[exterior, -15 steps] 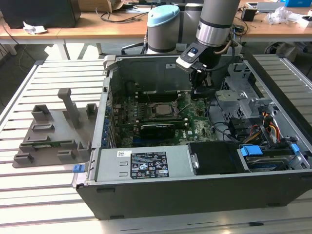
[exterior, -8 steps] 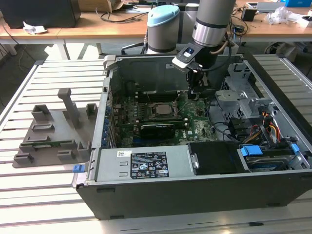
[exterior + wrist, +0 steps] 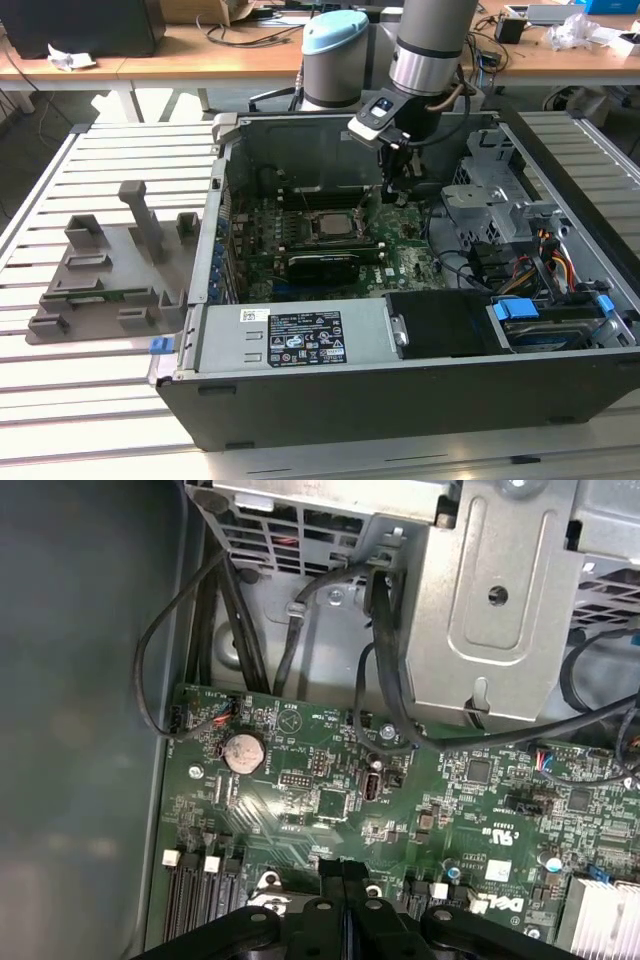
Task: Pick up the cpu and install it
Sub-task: 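Close the cpu cover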
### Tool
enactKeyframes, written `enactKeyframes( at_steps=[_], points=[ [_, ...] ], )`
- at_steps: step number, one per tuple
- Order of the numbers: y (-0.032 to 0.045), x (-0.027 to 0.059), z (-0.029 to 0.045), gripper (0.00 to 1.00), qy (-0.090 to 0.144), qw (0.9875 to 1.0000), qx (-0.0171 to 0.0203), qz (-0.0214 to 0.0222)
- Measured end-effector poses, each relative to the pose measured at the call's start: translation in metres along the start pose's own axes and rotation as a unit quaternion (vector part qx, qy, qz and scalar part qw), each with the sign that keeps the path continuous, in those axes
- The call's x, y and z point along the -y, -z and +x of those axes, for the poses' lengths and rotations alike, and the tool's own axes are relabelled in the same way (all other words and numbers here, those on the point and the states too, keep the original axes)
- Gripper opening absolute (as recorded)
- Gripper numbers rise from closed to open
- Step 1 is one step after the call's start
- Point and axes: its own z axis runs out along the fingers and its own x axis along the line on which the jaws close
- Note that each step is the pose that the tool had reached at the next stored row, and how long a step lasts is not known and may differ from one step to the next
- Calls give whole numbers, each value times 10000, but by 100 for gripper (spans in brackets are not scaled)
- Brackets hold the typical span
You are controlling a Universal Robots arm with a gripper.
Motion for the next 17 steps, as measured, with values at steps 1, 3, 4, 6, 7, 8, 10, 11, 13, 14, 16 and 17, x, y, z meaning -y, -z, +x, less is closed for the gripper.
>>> enactKeyframes(
  at_steps=[1, 3, 4, 6, 7, 8, 10, 11, 13, 14, 16, 17],
  points=[
    [-1, 7, 1, 11, 0, 10000, 0, 0],
    [-2, 21, 3, 11, 0, 10000, 0, 0],
    [-3, 28, 4, 11, 0, 10000, 0, 0],
    [-3, 36, 5, 11, 0, 10000, 0, 0],
    [-4, 40, 6, 11, 0, 10000, 0, 0],
    [-4, 42, 6, 11, 0, 10000, 0, 0],
    [-5, 52, 8, 11, 0, 10000, 0, 0],
    [-5, 56, 8, 11, 1, 10000, 0, 0],
    [-5, 59, 9, 11, 0, 10000, 0, 0],
    [-6, 62, 9, 11, 0, 10000, 0, 0],
    [-6, 64, 9, 11, 0, 10000, 0, 0],
    [-6, 67, 10, 11, 0, 10000, 0, 0]
  ],
)
